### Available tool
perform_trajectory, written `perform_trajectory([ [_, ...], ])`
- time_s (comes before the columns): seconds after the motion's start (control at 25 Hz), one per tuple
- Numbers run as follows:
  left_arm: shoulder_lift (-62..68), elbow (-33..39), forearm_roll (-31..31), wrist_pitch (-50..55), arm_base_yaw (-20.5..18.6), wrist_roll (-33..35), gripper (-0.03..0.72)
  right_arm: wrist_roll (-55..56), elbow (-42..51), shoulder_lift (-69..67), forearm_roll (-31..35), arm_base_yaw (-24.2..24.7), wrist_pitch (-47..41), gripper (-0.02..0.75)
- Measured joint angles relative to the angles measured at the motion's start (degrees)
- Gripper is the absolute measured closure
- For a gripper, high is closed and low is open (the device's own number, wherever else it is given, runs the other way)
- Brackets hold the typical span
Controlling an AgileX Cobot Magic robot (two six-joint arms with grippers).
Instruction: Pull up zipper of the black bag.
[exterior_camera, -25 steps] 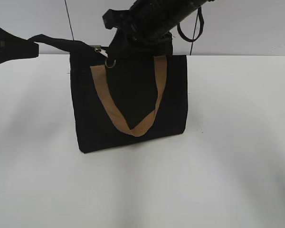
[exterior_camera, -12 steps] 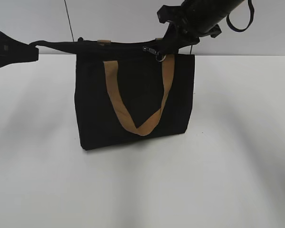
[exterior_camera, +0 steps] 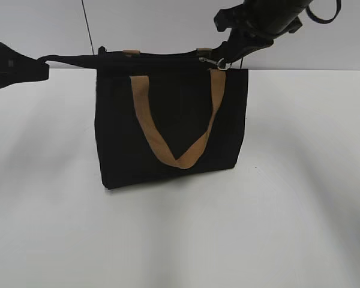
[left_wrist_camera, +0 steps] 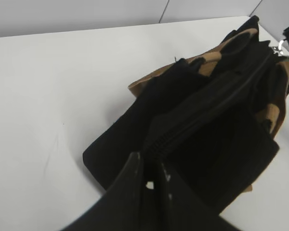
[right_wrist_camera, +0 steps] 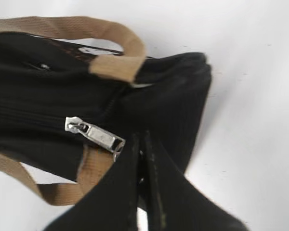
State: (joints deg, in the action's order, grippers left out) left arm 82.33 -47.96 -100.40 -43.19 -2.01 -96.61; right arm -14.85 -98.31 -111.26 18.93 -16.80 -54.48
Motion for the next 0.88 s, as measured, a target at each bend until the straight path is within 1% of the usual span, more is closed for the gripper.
perform_trajectory([
  [0.08, 0.4, 0.0, 0.0, 0.2, 0.0, 0.0, 0.667, 0.4, -0.5, 0.2, -1.9, 0.2, 0.2, 0.752],
  [0.28, 0.8, 0.0, 0.0, 0.6, 0.0, 0.0, 0.667, 0.7, -0.8, 0.2, -2.5, 0.2, 0.2, 0.750],
  [0.36, 0.8, 0.0, 0.0, 1.2, 0.0, 0.0, 0.662, 0.7, -0.8, 0.2, -2.5, 0.2, 0.0, 0.729],
  [0.4, 0.8, 0.0, 0.0, 1.7, 0.0, 0.0, 0.640, 0.8, -0.8, 0.2, -2.5, 0.2, -0.1, 0.701],
  [0.44, 0.8, 0.0, 0.0, 2.4, 0.0, 0.0, 0.593, 0.8, -0.8, 0.2, -2.8, 0.2, -0.5, 0.655],
  [0.48, 0.8, 0.0, 0.0, 2.8, -0.1, 0.0, 0.531, 0.8, -0.8, 0.4, -2.8, 0.3, -0.9, 0.588],
  [0.52, 0.8, 0.0, 0.0, 3.2, -0.1, 0.0, 0.433, 0.4, -0.8, 0.5, -2.8, 0.3, -1.2, 0.517],
  [0.56, 0.8, 0.0, 0.0, 3.7, -0.1, 0.0, 0.317, -0.1, -0.8, 0.9, -2.8, 0.3, -1.5, 0.421],
  [0.6, 0.8, 0.0, 0.0, 4.3, -0.1, 0.0, 0.223, -0.7, -0.8, 1.4, -2.8, 0.3, -1.9, 0.324],
  [0.64, 0.8, 0.0, 0.0, 5.0, -0.1, 0.0, 0.133, -1.4, -0.8, 2.0, -2.8, 0.3, -2.4, 0.251],
  [0.68, 0.8, 0.0, 0.0, 5.7, -0.1, 0.0, 0.089, -2.0, -0.8, 2.6, -2.8, 0.3, -3.0, 0.182],
  [0.72, 0.8, 0.0, 0.0, 6.4, -0.1, 0.0, 0.074, -2.5, -0.8, 3.3, -2.8, 0.3, -3.5, 0.139],
  [0.76, 0.8, 0.0, 0.0, 6.8, -0.1, 0.0, 0.073, -2.8, -0.8, 3.8, -2.8, 0.3, -4.2, 0.118],
  [0.88, 0.7, 0.0, 0.0, 7.6, 0.0, -0.6, 0.087, -3.2, -0.8, 5.5, -2.9, 0.3, -6.6, 0.110],
])
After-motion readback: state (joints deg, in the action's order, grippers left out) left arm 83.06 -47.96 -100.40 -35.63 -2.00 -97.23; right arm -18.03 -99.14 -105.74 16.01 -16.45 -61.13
